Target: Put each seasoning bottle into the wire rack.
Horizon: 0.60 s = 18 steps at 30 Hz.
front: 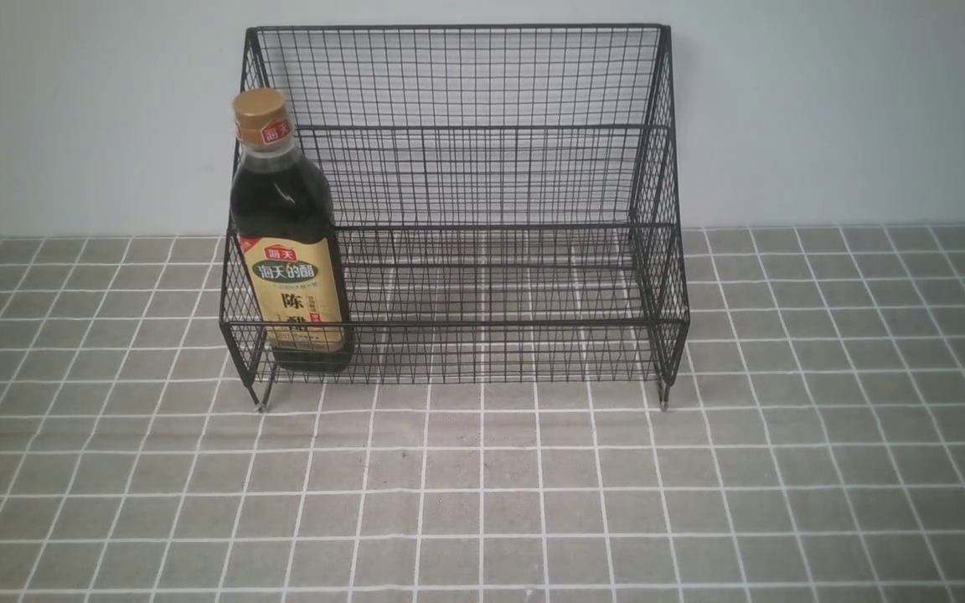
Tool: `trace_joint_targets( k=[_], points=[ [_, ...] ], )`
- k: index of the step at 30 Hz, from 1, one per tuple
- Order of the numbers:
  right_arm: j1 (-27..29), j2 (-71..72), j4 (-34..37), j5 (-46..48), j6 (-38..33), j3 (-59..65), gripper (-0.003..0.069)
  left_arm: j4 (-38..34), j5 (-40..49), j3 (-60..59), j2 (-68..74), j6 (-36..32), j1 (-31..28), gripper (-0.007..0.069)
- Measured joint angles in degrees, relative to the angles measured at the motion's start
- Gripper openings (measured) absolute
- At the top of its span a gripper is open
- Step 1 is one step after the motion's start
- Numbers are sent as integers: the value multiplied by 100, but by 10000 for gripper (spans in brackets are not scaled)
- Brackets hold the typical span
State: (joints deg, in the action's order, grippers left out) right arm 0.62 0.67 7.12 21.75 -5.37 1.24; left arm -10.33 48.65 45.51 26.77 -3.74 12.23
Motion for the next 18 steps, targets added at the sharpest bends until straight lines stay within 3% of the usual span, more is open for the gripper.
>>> trace_joint_targets(
  k=[12, 16, 18],
  points=[
    [0, 0, 0, 0, 0, 0, -15, -18, 670, -323, -1528, 0, 0, -7],
    [0, 0, 0, 0, 0, 0, -15, -18, 613, -345, -1551, 0, 0, -7],
    [0, 0, 0, 0, 0, 0, -15, 2, 141, -559, -1564, -34, 0, -7]
  ],
)
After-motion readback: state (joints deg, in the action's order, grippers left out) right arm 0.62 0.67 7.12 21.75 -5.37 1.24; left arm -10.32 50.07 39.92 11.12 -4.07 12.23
